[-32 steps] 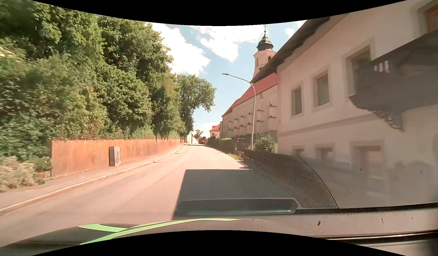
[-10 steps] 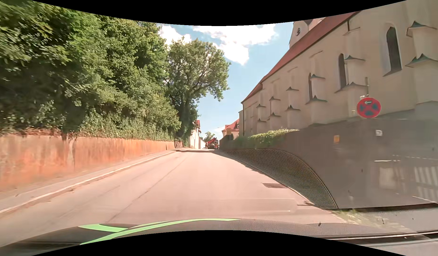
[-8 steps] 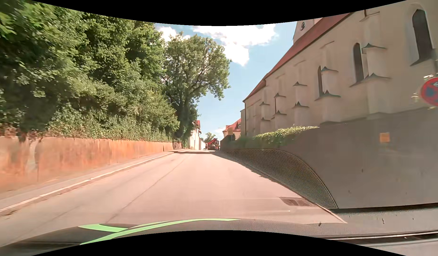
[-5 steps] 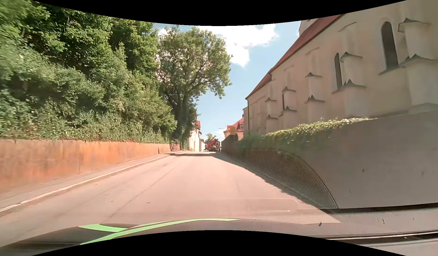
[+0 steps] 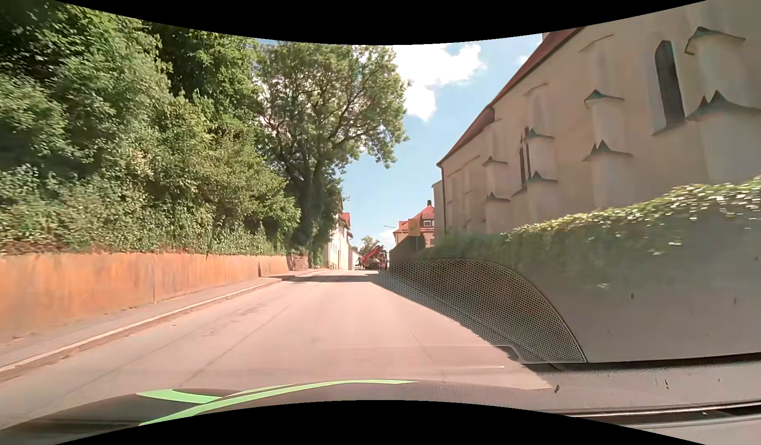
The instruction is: Follow the waypoints while adhering to traffic rules and regulations
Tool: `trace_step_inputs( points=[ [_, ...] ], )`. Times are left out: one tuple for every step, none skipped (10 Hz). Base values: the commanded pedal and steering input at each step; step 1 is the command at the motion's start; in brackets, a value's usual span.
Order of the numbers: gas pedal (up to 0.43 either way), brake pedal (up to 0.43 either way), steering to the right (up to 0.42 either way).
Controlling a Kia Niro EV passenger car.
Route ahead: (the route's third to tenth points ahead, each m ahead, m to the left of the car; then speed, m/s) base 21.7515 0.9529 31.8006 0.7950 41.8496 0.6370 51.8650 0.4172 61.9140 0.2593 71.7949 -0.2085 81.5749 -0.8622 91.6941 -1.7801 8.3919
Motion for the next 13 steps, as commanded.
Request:
trace_step_inputs(
  points=[
    [0.000,0.030,-0.016],
    [0.000,0.049,-0.016],
    [0.000,0.061,-0.015],
    [0.000,0.073,-0.014],
    [0.000,0.073,-0.014],
    [0.000,0.079,-0.013],
    [0.000,0.079,-0.012],
    [0.000,0.073,-0.011],
    [0.000,0.073,-0.009],
    [0.000,0.073,-0.005],
    [0.000,0.073,-0.005],
    [0.000,0.073,-0.005],
    [0.000,0.079,-0.004]
  ],
)
